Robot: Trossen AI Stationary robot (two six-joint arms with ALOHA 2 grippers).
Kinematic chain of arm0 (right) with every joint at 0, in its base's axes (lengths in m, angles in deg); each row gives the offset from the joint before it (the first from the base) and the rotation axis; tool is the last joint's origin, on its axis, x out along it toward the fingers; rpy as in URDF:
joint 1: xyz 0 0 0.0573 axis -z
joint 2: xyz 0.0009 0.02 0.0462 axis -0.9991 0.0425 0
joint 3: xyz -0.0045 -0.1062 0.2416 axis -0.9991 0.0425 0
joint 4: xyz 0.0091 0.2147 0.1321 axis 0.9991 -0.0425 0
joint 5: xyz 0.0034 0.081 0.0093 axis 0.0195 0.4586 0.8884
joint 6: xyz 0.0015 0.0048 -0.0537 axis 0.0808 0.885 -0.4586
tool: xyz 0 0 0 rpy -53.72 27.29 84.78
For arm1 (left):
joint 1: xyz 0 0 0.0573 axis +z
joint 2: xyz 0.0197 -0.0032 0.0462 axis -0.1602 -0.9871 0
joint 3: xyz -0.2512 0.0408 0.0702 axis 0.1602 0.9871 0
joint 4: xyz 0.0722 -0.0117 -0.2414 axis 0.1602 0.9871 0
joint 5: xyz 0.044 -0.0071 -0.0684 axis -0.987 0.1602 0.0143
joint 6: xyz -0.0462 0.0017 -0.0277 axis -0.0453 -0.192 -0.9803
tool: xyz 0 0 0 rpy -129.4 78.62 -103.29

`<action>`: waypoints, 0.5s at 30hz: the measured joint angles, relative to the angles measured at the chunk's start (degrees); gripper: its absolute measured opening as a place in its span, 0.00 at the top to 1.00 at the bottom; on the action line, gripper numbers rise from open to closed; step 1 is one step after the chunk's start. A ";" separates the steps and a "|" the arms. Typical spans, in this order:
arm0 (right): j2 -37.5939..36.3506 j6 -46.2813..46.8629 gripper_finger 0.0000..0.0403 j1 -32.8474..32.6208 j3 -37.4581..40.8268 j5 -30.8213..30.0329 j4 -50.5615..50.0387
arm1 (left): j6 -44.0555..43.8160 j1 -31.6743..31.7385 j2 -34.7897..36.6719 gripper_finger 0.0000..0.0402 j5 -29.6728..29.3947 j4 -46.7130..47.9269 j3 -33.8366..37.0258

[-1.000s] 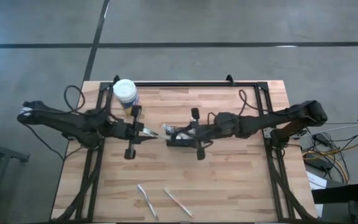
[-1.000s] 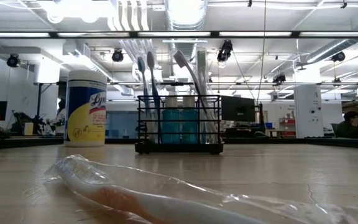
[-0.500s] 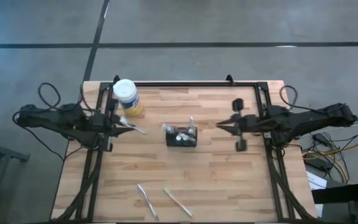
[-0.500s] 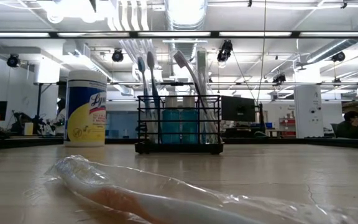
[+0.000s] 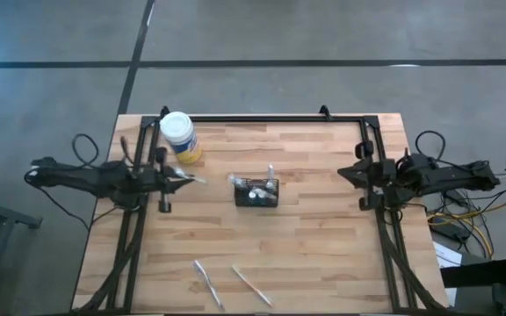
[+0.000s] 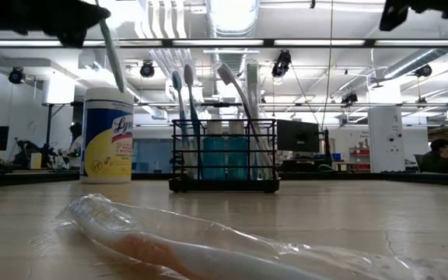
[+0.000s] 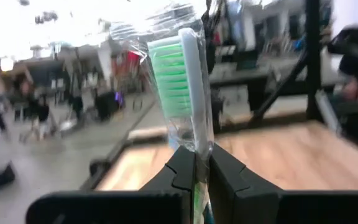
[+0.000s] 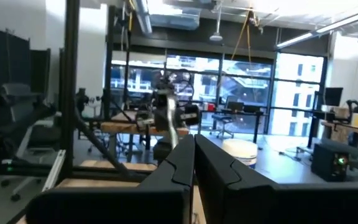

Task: Pick & Place toothbrushing station
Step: Put the green toothbrush into the mesh organizer

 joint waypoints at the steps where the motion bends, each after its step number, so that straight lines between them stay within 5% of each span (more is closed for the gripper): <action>1: -1.60 0.36 0.98 -0.04 1.12 0.08 -0.25 | -0.88 0.58 0.74 0.95 0.71 0.42 0.62; 7: -8.04 2.04 0.98 -0.04 6.95 0.11 -0.12 | -1.35 1.84 7.20 0.95 7.21 2.02 2.61; 15: -12.19 2.43 0.98 -0.02 12.17 -0.13 0.30 | -3.43 1.88 12.77 0.95 7.30 7.25 3.10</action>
